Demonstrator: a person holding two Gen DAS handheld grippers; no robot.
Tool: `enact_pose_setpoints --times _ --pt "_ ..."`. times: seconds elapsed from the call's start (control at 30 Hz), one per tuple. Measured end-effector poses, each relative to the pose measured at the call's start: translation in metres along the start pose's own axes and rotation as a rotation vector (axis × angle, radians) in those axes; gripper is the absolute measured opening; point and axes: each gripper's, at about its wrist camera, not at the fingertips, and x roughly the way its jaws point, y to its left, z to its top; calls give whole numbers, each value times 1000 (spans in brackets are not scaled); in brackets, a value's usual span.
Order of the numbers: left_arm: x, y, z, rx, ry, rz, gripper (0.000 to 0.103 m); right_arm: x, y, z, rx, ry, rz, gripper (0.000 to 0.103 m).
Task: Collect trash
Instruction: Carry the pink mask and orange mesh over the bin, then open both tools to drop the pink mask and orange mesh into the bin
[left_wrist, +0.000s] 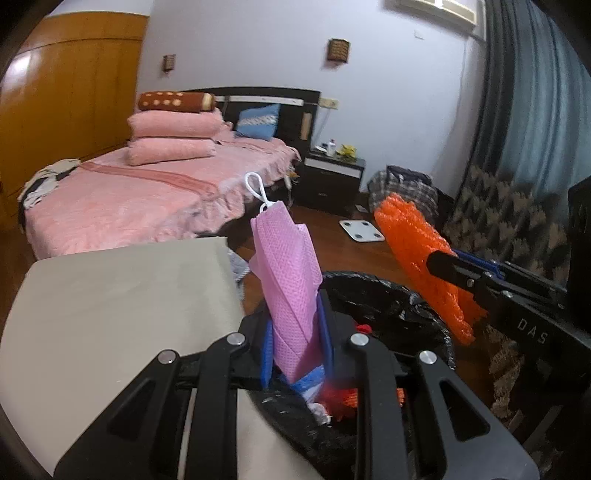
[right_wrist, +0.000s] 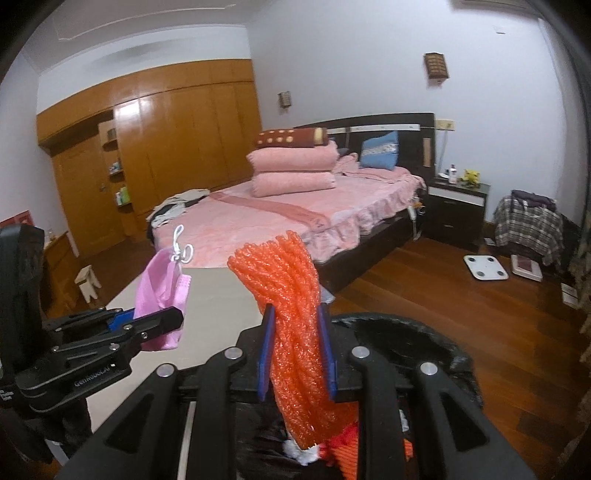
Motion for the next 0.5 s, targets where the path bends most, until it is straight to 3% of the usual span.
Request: enact_pose_setpoints --times 0.37,0.47,0.5 --pt "58 -32 1 54 41 -63 21 17 -52 -11 35 40 -88 23" --pt "73 -36 1 56 59 -95 31 23 -65 -16 41 53 -106 25" --pt "77 -36 1 55 63 -101 46 26 -68 -17 42 57 -113 30"
